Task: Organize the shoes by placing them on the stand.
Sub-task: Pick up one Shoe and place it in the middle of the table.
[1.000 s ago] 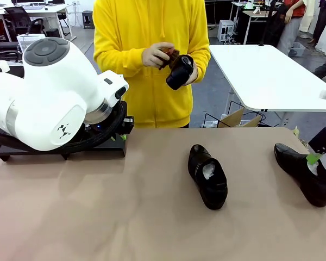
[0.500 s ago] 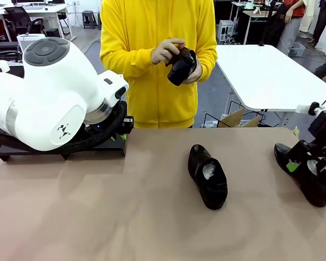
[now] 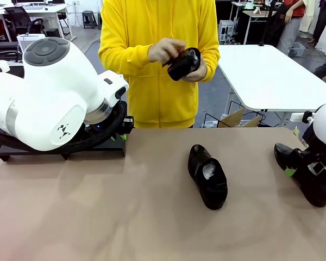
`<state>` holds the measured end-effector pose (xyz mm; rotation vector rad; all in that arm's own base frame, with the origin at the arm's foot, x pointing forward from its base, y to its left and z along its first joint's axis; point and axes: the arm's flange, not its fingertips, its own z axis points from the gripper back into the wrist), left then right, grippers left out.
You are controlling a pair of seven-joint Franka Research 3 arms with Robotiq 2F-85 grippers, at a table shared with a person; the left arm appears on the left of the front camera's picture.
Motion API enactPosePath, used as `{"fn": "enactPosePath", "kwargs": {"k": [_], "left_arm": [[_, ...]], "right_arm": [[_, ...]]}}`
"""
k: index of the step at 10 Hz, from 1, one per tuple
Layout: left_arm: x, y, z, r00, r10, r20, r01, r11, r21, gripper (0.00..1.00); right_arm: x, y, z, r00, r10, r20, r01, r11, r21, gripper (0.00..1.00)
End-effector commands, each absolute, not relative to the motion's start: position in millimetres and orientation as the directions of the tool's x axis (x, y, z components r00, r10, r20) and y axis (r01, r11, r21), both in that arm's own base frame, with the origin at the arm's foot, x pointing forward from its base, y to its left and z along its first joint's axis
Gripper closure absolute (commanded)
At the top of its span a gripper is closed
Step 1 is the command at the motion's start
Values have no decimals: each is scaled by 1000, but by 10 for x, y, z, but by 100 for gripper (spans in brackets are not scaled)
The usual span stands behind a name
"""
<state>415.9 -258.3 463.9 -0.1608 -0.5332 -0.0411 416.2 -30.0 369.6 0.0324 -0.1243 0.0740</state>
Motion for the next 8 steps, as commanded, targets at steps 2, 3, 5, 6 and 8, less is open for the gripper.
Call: {"fn": "enactPosePath", "kwargs": {"k": [2,3,5,6,8], "left_arm": [[4165,-2625,4647,854,18,519,59,990,-131,70],[4165,-2625,4647,854,18,519,59,990,-131,70],[4165,-2625,4647,854,18,519,59,990,-131,70],[4165,-2625,4647,854,18,519,59,990,-131,70],[4165,-2625,4647,854,18,519,59,990,-131,70]], "right_arm": [[4243,-272,3506,985,76,156,-73,997,-29,0],[4270,-283,3448,984,74,160,-67,997,-50,0],[4274,-285,3330,978,69,197,-51,994,-97,0],[4289,-275,3275,979,71,191,-54,994,-95,0],[4326,-264,3186,983,71,169,-59,995,-75,0]]}}
